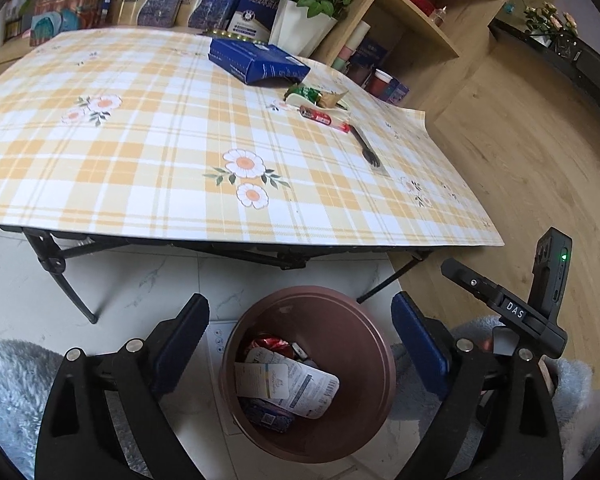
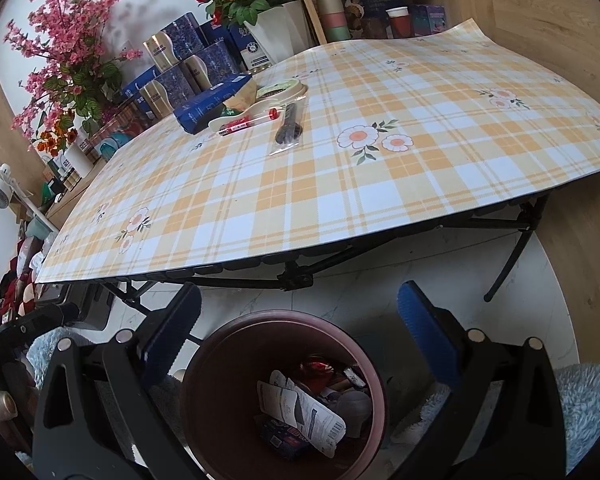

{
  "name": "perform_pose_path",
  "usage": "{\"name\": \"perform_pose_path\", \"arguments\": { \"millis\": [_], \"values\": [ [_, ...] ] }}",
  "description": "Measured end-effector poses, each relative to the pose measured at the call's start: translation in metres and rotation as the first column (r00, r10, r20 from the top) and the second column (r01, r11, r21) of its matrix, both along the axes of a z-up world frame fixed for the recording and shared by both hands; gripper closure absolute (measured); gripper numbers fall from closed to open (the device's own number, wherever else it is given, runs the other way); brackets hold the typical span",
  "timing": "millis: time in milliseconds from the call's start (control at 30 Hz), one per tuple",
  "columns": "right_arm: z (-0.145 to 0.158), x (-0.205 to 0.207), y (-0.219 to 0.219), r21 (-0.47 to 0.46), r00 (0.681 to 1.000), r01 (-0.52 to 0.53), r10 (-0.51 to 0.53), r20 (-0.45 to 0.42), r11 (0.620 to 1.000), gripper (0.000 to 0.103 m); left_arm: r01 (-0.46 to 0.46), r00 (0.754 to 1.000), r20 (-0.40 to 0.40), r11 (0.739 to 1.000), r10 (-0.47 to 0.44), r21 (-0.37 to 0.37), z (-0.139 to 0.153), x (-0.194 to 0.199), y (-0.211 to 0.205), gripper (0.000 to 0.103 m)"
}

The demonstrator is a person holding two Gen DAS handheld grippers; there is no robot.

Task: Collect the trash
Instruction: 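Move both grippers from the bin back toward the table, then grasp the black fork in its clear wrapper with the right gripper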

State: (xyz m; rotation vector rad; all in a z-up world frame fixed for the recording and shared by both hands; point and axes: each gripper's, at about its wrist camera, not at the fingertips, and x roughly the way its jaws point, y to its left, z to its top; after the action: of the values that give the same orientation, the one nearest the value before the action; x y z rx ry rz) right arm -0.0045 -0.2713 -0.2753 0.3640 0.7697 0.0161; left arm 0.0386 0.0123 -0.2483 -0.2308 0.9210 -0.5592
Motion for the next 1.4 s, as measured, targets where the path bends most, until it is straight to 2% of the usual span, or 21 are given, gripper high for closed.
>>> {"name": "perform_pose_path", "arguments": {
  "millis": [200, 300, 467, 533, 733, 833, 933, 1067, 1100, 1167, 1200, 1233, 1333, 1400],
  "values": [
    [0.015, 0.010, -0.008, 0.025, 0.998, -0.056, 0.055, 0.013, 0.998, 0.006, -0.046, 0.999, 0.011, 0.999, 0.046, -0.022, 0.008, 0.003, 0.011, 0.013],
    [0.031, 0.030, -0.014, -0.011, 0.995, -0.098, 0.098, 0.018, 0.995, 0.006, -0.072, 0.997, 0.006, 0.997, 0.072, -0.037, 0.011, 0.007, 0.017, 0.013],
    [0.051, 0.080, -0.023, -0.100, 0.989, -0.147, 0.149, 0.008, 0.984, 0.014, -0.107, 0.994, 0.004, 0.993, 0.108, -0.044, 0.017, 0.022, 0.021, 0.013],
    [0.055, 0.108, -0.024, -0.134, 0.985, -0.170, 0.171, 0.001, 0.976, 0.021, -0.118, 0.993, 0.021, 0.992, 0.119, -0.046, 0.022, 0.032, 0.021, 0.013],
    [0.040, 0.190, -0.013, -0.247, 0.977, -0.209, 0.189, -0.103, 0.946, 0.032, -0.141, 0.985, 0.099, 0.990, 0.143, -0.025, 0.042, 0.064, 0.017, 0.013],
    [0.027, 0.219, -0.010, -0.252, 0.973, -0.211, 0.179, -0.144, 0.945, 0.035, -0.149, 0.981, 0.128, 0.989, 0.148, -0.003, 0.048, 0.079, 0.016, 0.013],
    [0.018, 0.235, -0.007, -0.224, 0.969, -0.215, 0.179, -0.169, 0.951, 0.035, -0.152, 0.977, 0.155, 0.988, 0.146, 0.025, 0.051, 0.091, 0.013, 0.013],
    [0.012, 0.244, 0.001, -0.276, 0.964, -0.234, 0.184, -0.193, 0.932, 0.040, -0.144, 0.976, 0.174, 0.988, 0.133, 0.051, 0.050, 0.103, 0.007, 0.013],
    [0.012, 0.244, 0.001, -0.275, 0.963, -0.237, 0.189, -0.190, 0.932, 0.042, -0.142, 0.976, 0.176, 0.988, 0.130, 0.055, 0.049, 0.104, 0.005, 0.013],
    [0.012, 0.241, 0.004, -0.277, 0.963, -0.249, 0.207, -0.173, 0.928, 0.054, -0.134, 0.977, 0.178, 0.989, 0.121, 0.063, 0.046, 0.108, 0.001, 0.013],
    [0.013, 0.239, 0.006, -0.282, 0.962, -0.260, 0.220, -0.164, 0.924, 0.074, -0.130, 0.978, 0.176, 0.989, 0.116, 0.069, 0.044, 0.110, -0.001, 0.013],
    [0.013, 0.238, 0.008, -0.285, 0.961, -0.263, 0.225, -0.159, 0.922, 0.082, -0.124, 0.979, 0.172, 0.989, 0.110, 0.077, 0.042, 0.113, -0.004, 0.013],
    [0.014, 0.233, 0.011, -0.310, 0.965, -0.256, 0.224, -0.138, 0.915, 0.088, -0.107, 0.982, 0.168, 0.988, 0.088, 0.107, 0.038, 0.122, -0.014, 0.013],
    [0.019, 0.230, 0.004, -0.267, 0.972, -0.235, 0.220, -0.086, 0.934, 0.089, -0.085, 0.983, 0.175, 0.987, 0.061, 0.134, 0.038, 0.130, -0.022, 0.013]
  ]
}}
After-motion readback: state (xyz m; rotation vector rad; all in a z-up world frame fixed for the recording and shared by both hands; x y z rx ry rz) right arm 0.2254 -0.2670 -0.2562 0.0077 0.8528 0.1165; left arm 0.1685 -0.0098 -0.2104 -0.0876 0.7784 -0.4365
